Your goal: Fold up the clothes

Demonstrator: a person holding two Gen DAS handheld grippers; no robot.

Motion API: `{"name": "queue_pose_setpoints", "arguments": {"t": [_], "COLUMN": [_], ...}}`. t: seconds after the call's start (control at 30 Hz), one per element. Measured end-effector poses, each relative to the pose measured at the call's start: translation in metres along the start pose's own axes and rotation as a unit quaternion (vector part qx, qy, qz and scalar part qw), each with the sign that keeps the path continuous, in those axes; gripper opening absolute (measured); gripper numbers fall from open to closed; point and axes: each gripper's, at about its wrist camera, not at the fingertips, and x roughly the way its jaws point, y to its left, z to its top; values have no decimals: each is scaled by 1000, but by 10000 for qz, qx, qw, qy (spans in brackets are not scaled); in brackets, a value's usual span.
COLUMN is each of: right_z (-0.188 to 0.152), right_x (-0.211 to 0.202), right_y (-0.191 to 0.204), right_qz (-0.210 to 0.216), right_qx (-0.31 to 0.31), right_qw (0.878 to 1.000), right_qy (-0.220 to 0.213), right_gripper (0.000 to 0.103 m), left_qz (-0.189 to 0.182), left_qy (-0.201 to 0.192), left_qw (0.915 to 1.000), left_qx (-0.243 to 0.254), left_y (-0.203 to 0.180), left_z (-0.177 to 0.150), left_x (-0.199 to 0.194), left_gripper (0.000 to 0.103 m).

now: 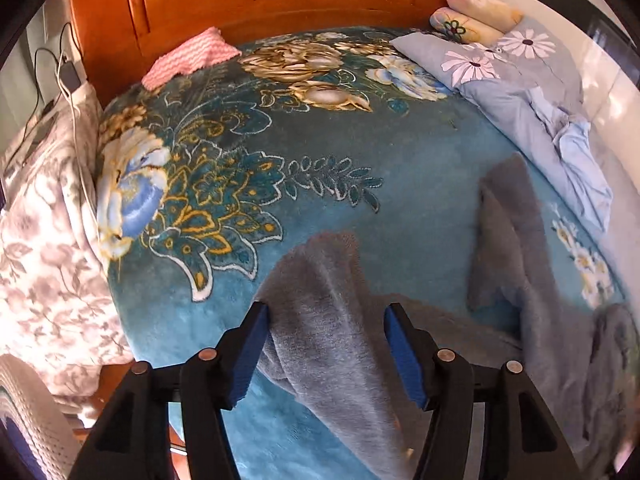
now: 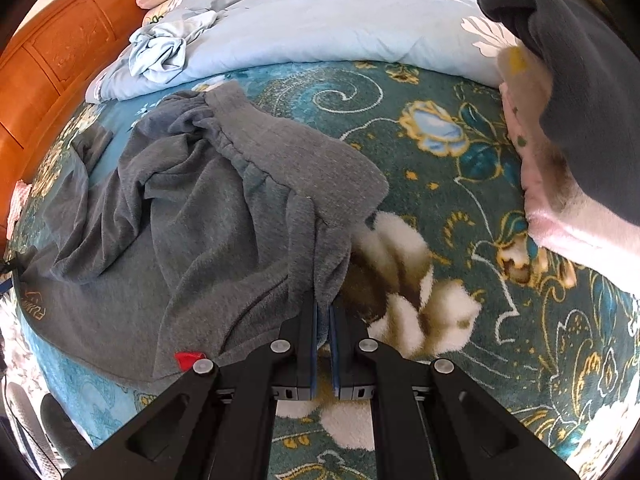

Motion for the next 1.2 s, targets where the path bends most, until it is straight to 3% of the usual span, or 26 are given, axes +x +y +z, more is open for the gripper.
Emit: {"name": "queue_pose_setpoints", "arguments": {"t": [0.13,0.27,0.33,0.37,0.4,0.43,0.5,0.57,0.6,0.73,0.8,0.87,0.97,1.13,1.2], "right_z": [0,1,1,1,1,1,2,1,1,0,-1,-1,-1,-1,-3], "right_x": [3,6,8,7,6,6,4,4,5,5,5,6,6,5,3], "right_y": [-1,0,0,0,0,-1,-1,-1,-2,-3,-3,-3,-1,4,4], "right_qz": [14,13,8,12,15,19,26,34,38,55,63,38,-39,-171,-193], "right_qx": [11,2,10,21,33,45,68,78,83,104,114,95,30,-73,-54], "right_qw": [10000,10000,10000,10000,10000,10000,10000,10000,10000,9999,9999,9999,10000,9998,9998], "right_qy": [29,41,52,44,36,28,12,4,1,-15,-22,-21,-8,-29,-59], "right_gripper": [5,5,5,5,5,5,5,5,5,5,5,5,5,5,5], "left_qz": [-12,-243,-547,-897,-1222,-1707,-2541,-2987,-3032,-2268,-1931,-1734,-1579,-1846,-1882], "left_qy": [-35,-79,-177,-366,-570,-897,-1438,-1744,-1733,-949,-377,-140,74,34,40], "left_qw": [9996,9989,9978,9948,9903,9802,9538,9318,9281,9514,9496,9457,9440,9400,9436], "left_qx": [-265,-385,-323,-308,-348,-456,-704,-1098,-1294,-1852,-2441,-2745,-2896,-2869,-2723], "left_y": [15,21,15,10,8,9,15,29,36,66,92,108,121,121,113], "left_z": [3,15,27,38,47,57,72,81,83,67,37,13,-12,-18,-12], "left_x": [-5,-14,-25,-37,-48,-66,-97,-116,-115,-51,-5,17,35,37,37], "left_gripper": [14,7,7,7,7,7,7,7,7,7,6,5,4,4,8]}}
